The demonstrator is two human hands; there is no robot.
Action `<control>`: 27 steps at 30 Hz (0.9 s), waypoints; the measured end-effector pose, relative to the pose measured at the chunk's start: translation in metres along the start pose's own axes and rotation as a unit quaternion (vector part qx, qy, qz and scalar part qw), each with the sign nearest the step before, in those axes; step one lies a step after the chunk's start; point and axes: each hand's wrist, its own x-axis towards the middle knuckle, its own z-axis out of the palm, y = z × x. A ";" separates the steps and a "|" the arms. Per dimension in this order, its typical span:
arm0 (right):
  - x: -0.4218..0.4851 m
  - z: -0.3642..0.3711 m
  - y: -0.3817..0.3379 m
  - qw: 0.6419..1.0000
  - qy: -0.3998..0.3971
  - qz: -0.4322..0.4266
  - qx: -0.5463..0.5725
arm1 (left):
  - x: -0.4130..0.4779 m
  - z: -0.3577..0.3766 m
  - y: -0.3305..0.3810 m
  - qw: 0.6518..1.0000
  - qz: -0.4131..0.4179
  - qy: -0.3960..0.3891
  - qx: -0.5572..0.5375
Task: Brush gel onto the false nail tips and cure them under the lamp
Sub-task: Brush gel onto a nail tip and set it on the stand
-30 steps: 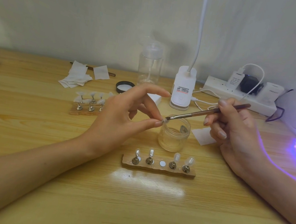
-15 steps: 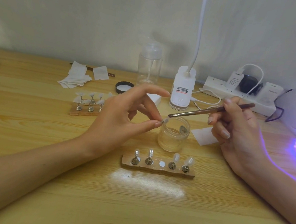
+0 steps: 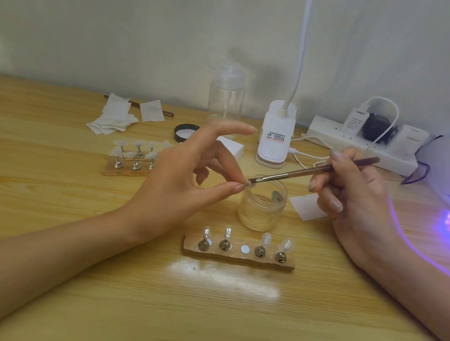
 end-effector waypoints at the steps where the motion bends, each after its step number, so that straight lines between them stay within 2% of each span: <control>1: 0.001 -0.001 0.000 1.000 0.013 0.004 0.003 | 0.000 0.000 0.000 1.000 0.002 0.000 0.002; 3: 0.001 -0.002 0.000 1.000 0.026 0.004 0.016 | 0.000 0.000 0.000 1.000 0.005 0.001 0.003; 7: 0.000 0.000 -0.001 1.000 -0.011 -0.007 0.021 | 0.000 0.000 0.000 1.000 0.009 0.001 0.002; 12: 0.001 -0.002 0.001 1.000 0.025 0.006 0.014 | 0.001 0.000 -0.001 1.000 0.010 0.001 0.003; 16: 0.000 -0.001 0.000 1.000 -0.004 -0.015 0.011 | 0.001 0.000 -0.001 1.000 0.007 0.004 0.003; 21: 0.000 -0.002 0.002 1.000 0.026 -0.008 0.008 | 0.001 0.000 -0.002 1.000 0.006 0.005 0.003; 25: 0.000 -0.001 0.001 1.000 -0.009 -0.023 0.011 | 0.001 0.000 -0.002 1.000 0.006 0.006 0.005; 27: 0.000 -0.001 0.001 1.000 0.004 -0.015 -0.005 | 0.001 0.001 -0.002 1.000 0.005 0.007 0.006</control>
